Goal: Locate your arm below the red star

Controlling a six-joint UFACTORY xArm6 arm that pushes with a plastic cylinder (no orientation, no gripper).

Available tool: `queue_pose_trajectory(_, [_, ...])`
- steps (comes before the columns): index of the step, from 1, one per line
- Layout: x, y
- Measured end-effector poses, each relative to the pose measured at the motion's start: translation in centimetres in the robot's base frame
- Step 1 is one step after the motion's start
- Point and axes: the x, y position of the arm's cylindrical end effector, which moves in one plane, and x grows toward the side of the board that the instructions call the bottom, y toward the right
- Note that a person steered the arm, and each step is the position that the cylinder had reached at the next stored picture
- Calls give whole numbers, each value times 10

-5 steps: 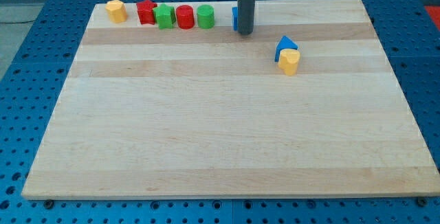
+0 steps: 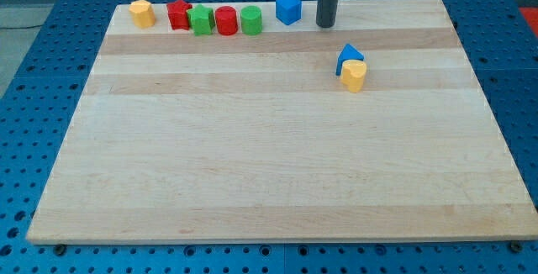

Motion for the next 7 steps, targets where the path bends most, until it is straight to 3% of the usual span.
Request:
queue_pose_trajectory(2, [8,-16])
queue_pose_trajectory(5, [66,-216])
queue_pose_trajectory(6, [57,-267])
queue_pose_trajectory(7, [40,-275])
